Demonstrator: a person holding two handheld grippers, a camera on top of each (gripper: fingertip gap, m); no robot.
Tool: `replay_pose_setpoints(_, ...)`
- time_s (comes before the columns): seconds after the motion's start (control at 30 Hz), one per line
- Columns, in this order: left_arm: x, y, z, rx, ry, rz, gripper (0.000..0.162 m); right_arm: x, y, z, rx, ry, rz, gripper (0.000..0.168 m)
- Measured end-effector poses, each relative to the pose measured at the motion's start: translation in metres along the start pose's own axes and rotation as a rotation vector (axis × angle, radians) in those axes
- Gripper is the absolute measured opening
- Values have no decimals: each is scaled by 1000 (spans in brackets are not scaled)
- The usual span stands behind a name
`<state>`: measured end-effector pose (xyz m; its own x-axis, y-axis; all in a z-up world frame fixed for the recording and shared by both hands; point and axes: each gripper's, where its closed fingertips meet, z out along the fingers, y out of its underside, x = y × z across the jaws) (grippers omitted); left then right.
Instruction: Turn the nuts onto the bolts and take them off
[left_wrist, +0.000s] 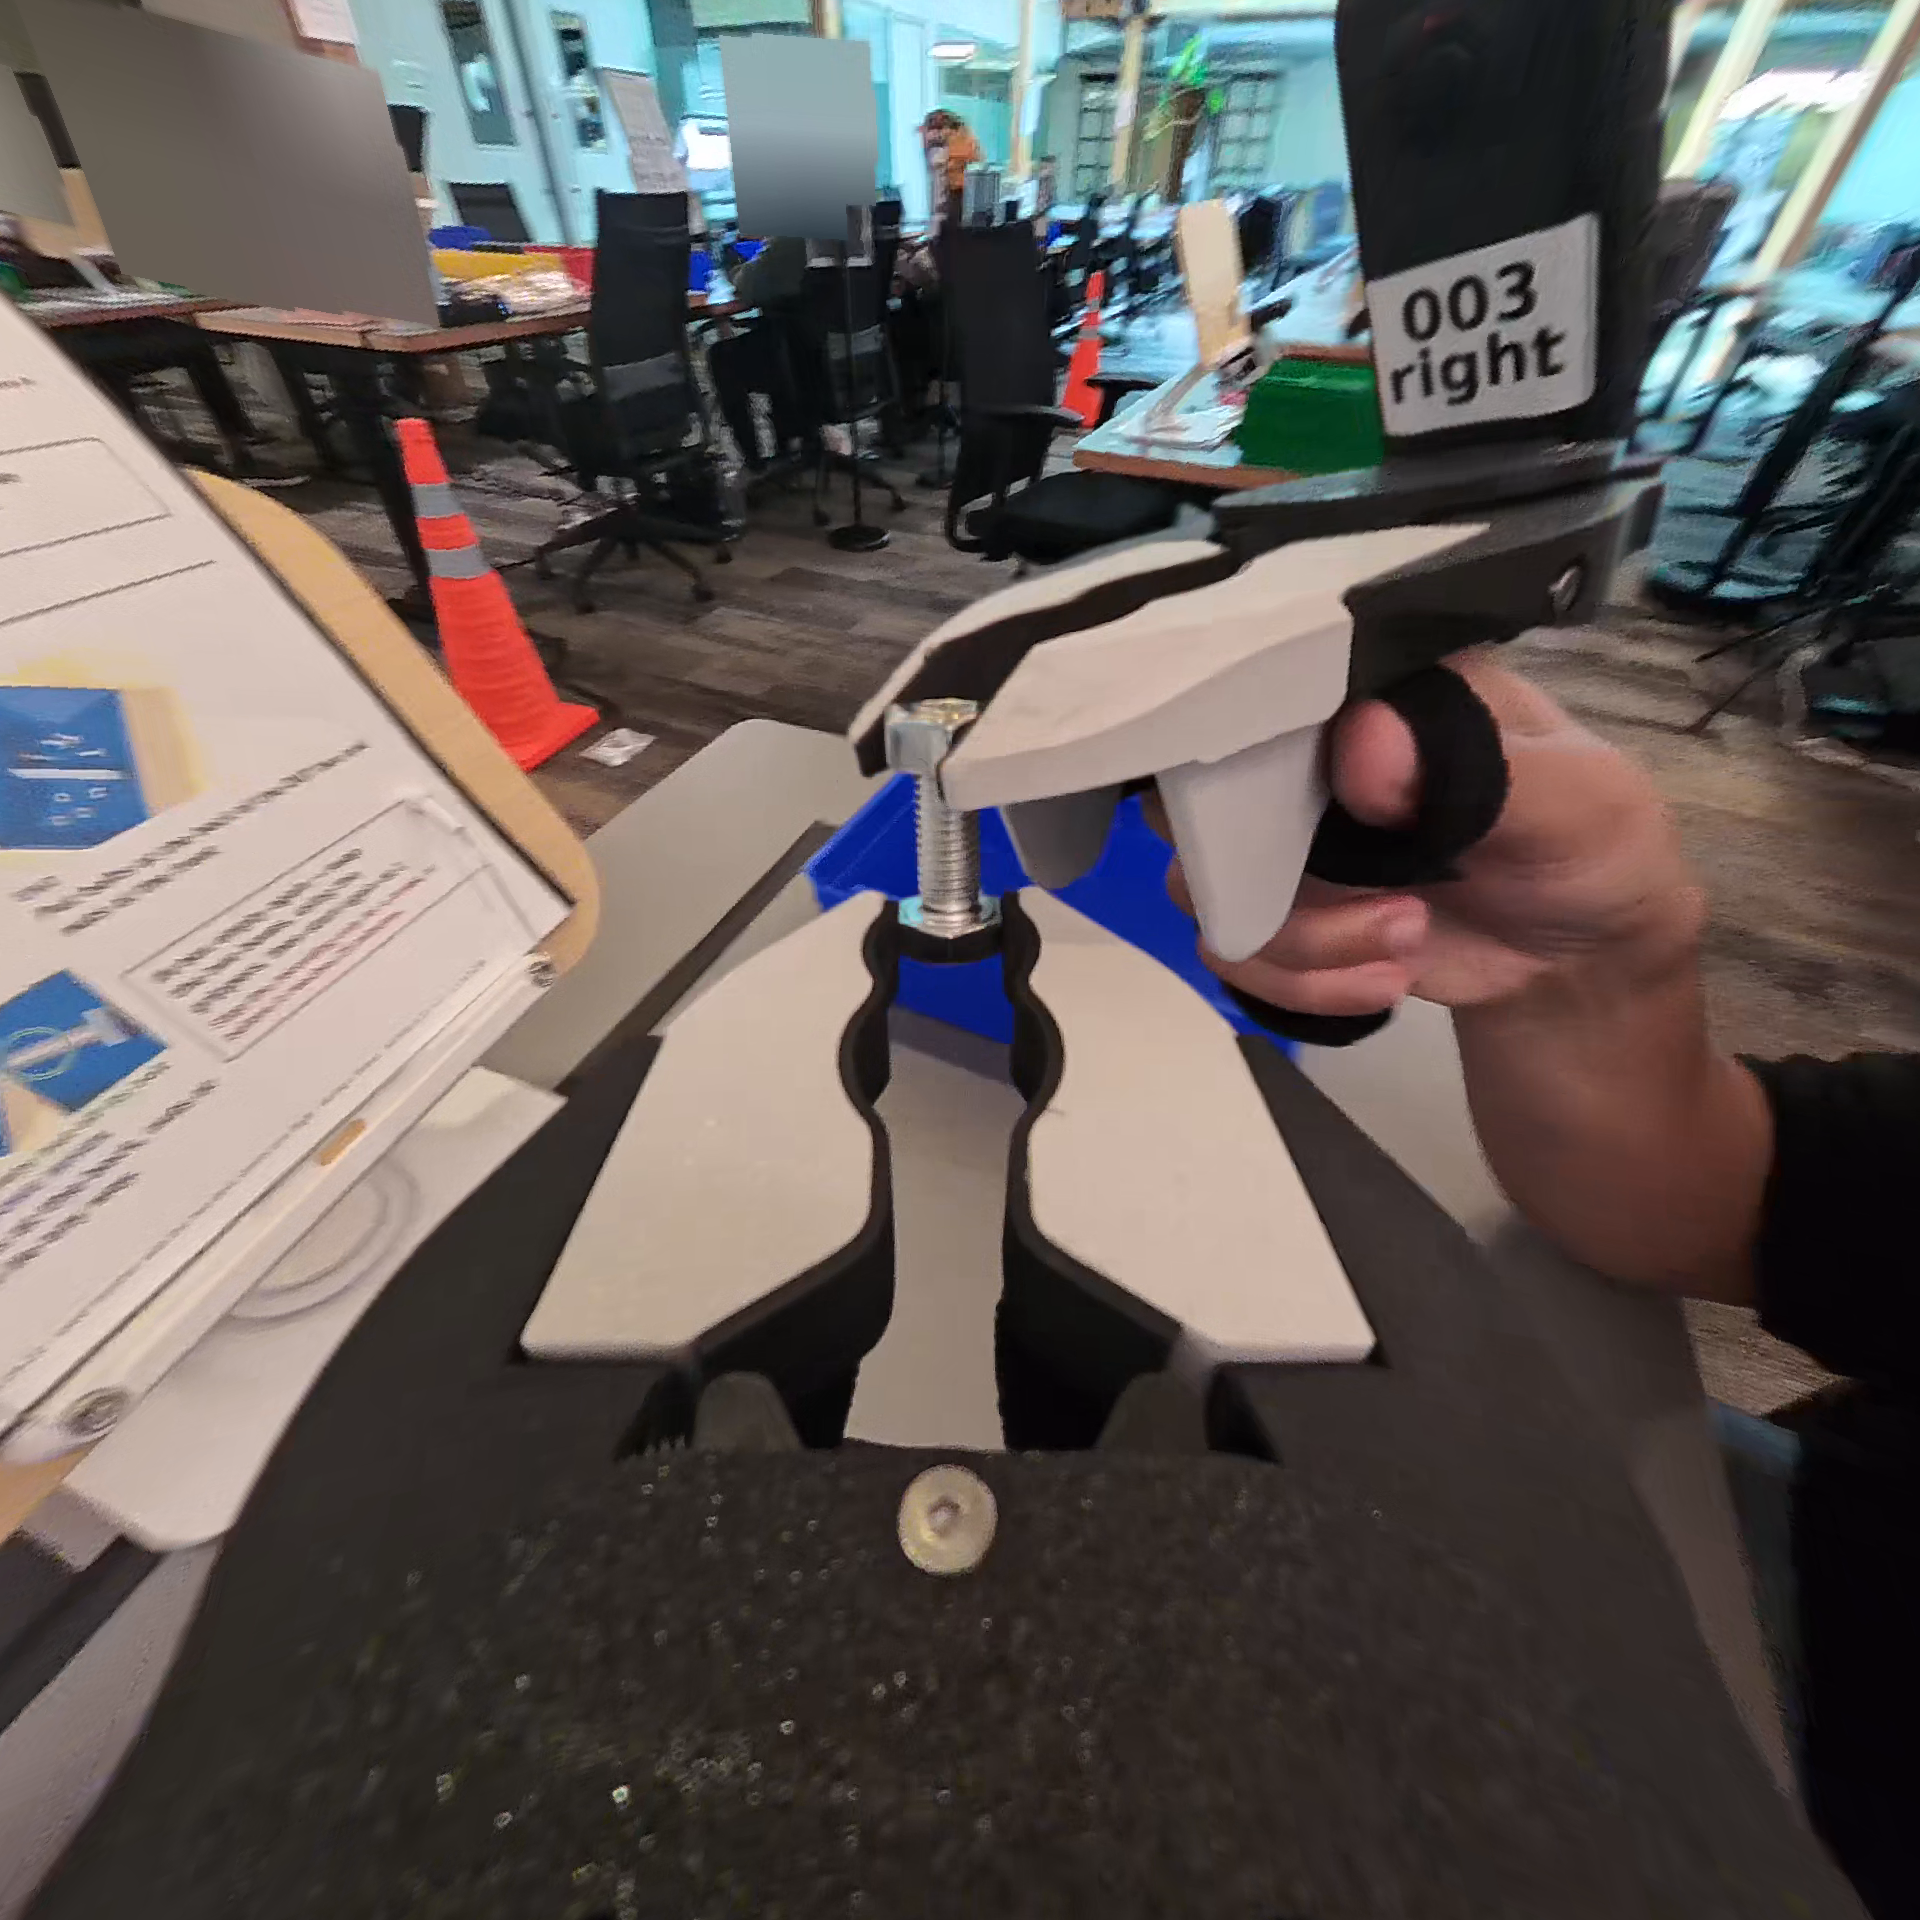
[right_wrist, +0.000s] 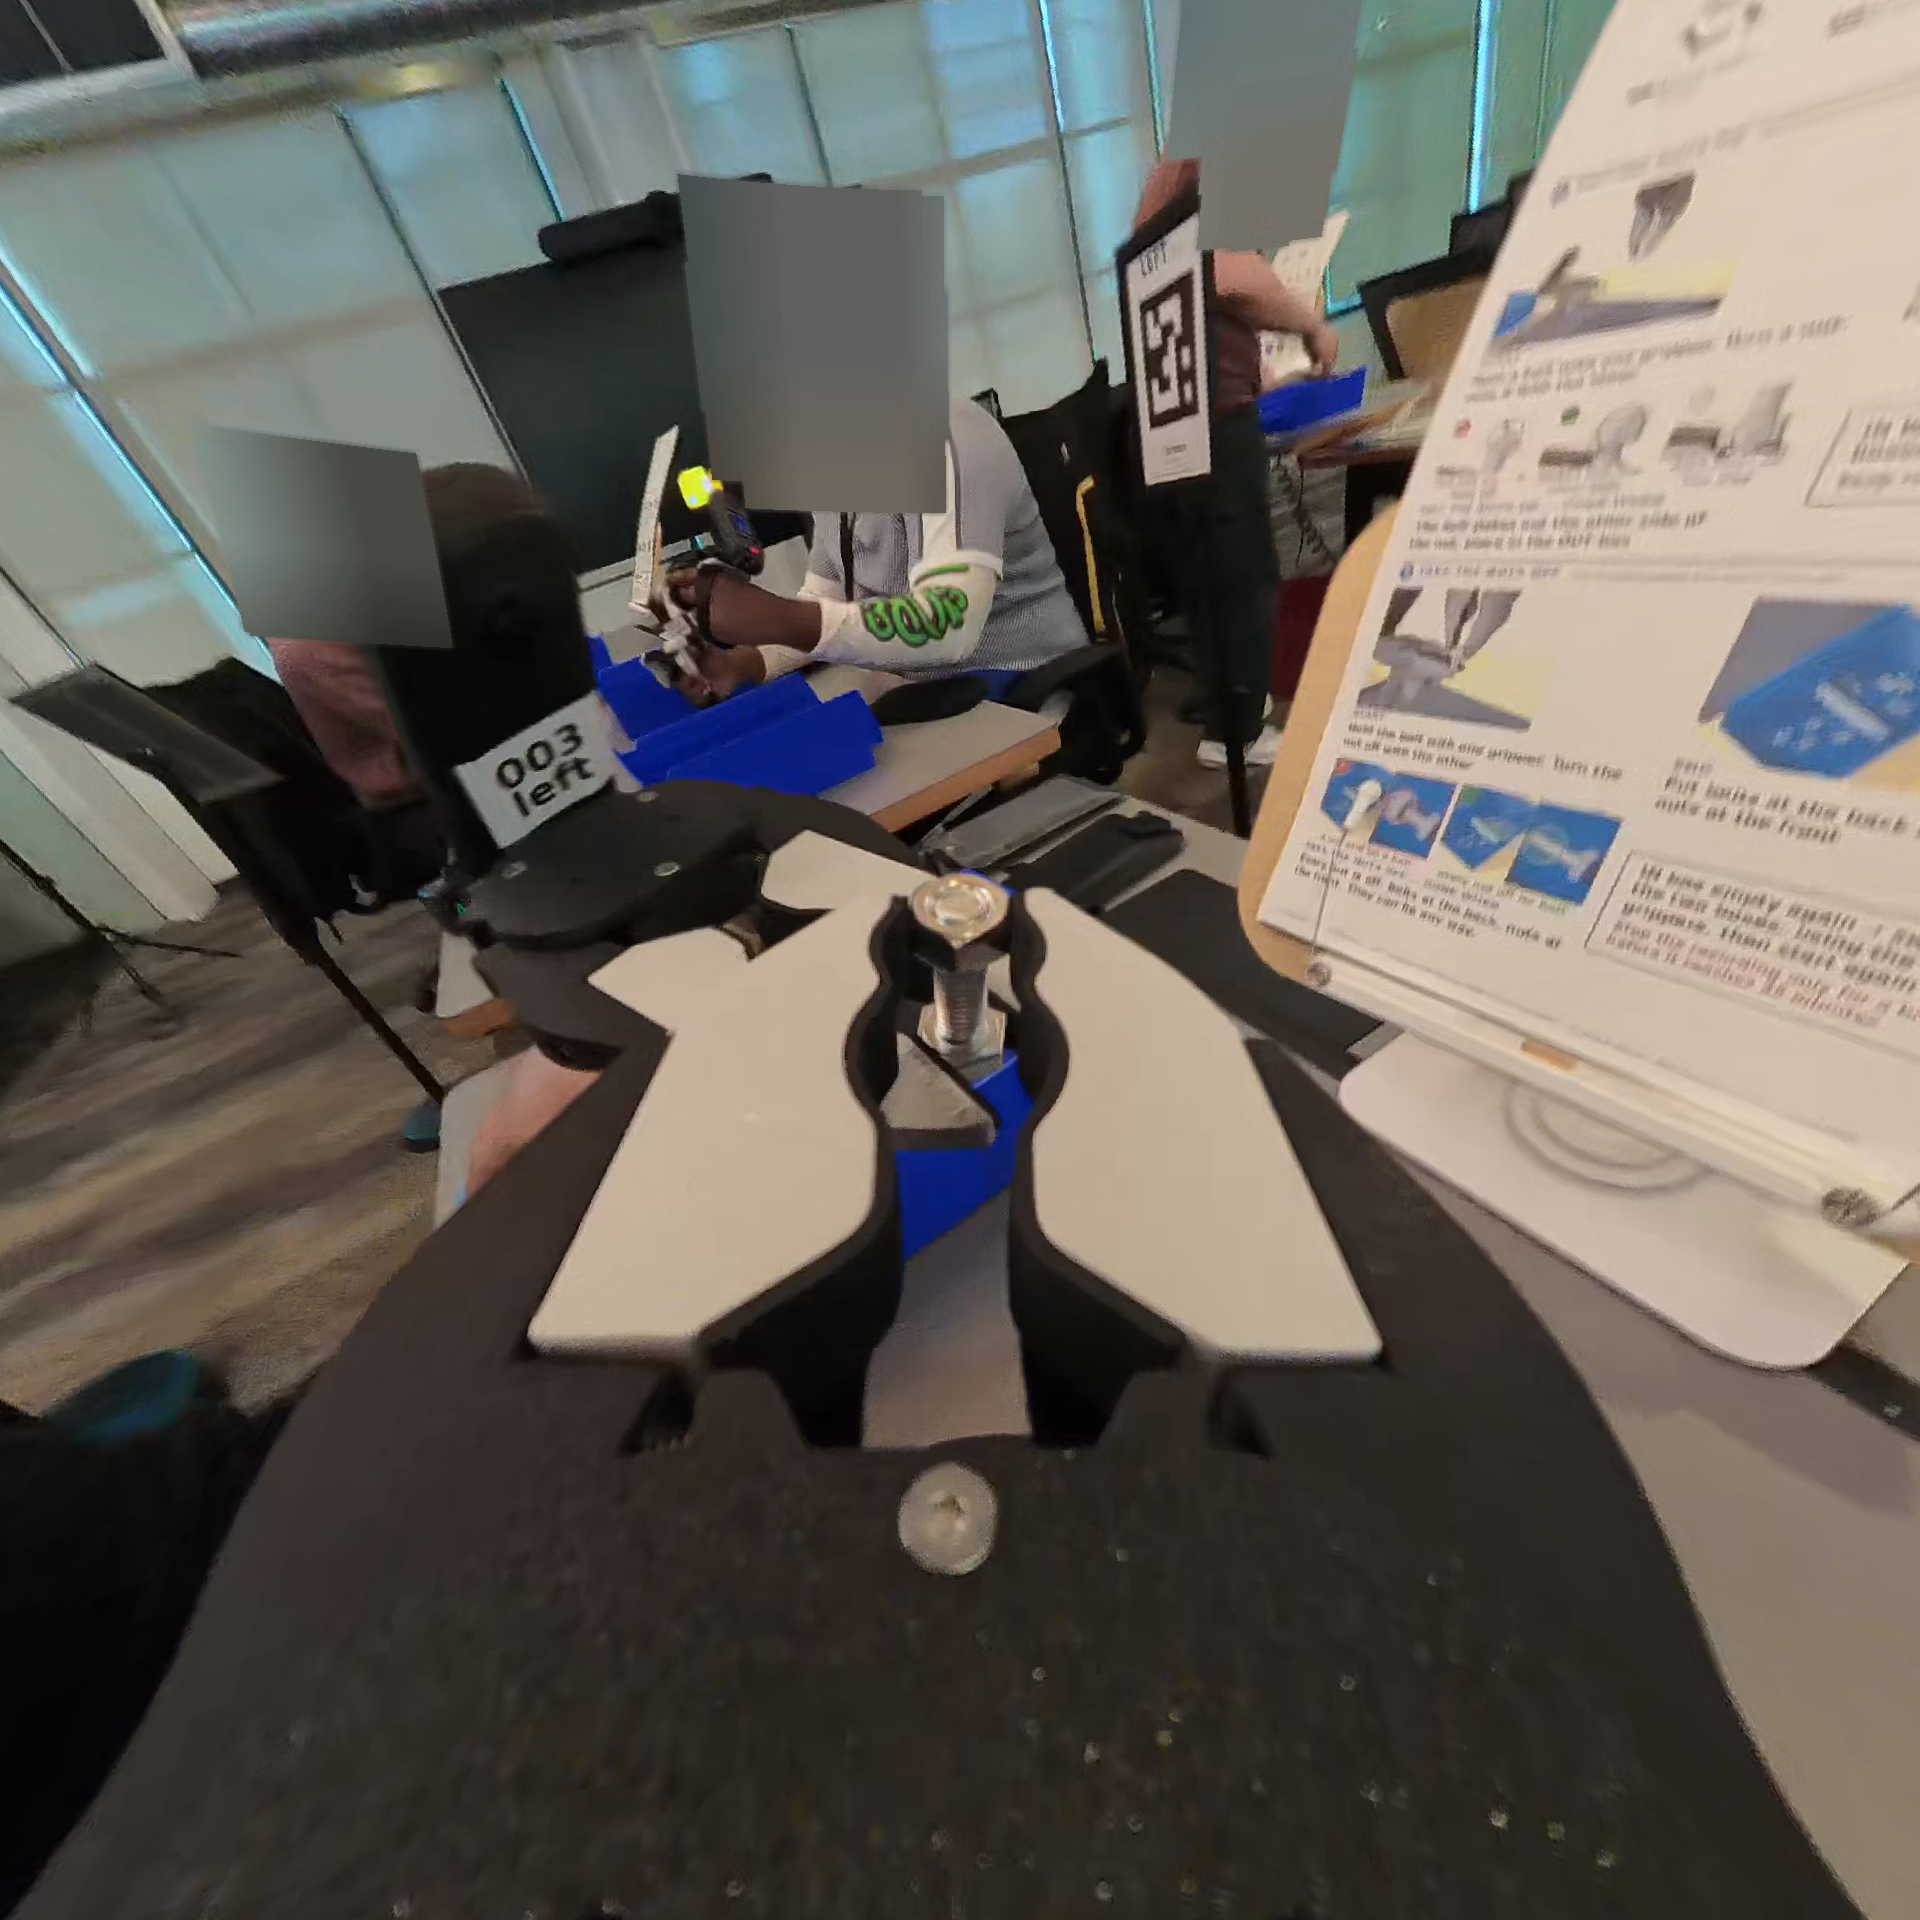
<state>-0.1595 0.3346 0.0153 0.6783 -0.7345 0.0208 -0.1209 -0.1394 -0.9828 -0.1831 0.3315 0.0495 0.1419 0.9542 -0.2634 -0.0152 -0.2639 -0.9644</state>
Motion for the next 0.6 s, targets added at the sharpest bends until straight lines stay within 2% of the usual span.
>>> replay_pose_setpoints(0.03,5,-2,-1,18,49,-24,17,-4,-4,-3,19,-19,-40,23)
replay_pose_setpoints(0.1,15,-7,-5,50,150,-81,17,-16,-15,-10,87,-121,-86,41)
replay_pose_setpoints(0.2,38,-18,-16,124,372,-170,17,-33,-22,-24,161,-348,-128,59)
replay_pose_setpoints(0.3,61,-33,-33,205,620,-280,17,-41,-13,-32,154,-548,-115,55)
replay_pose_setpoints(0.37,70,-33,-38,197,717,-318,17,-49,-14,-38,177,-668,-49,55)
replay_pose_setpoints(0.47,74,-29,-36,179,767,-340,17,-60,-16,-44,192,-819,59,53)
replay_pose_setpoints(0.53,72,-27,-32,170,764,-357,17,-60,-16,-43,191,-843,89,48)
replay_pose_setpoints(0.6,71,-23,-28,152,749,-350,17,-61,-13,-42,173,-854,89,32)
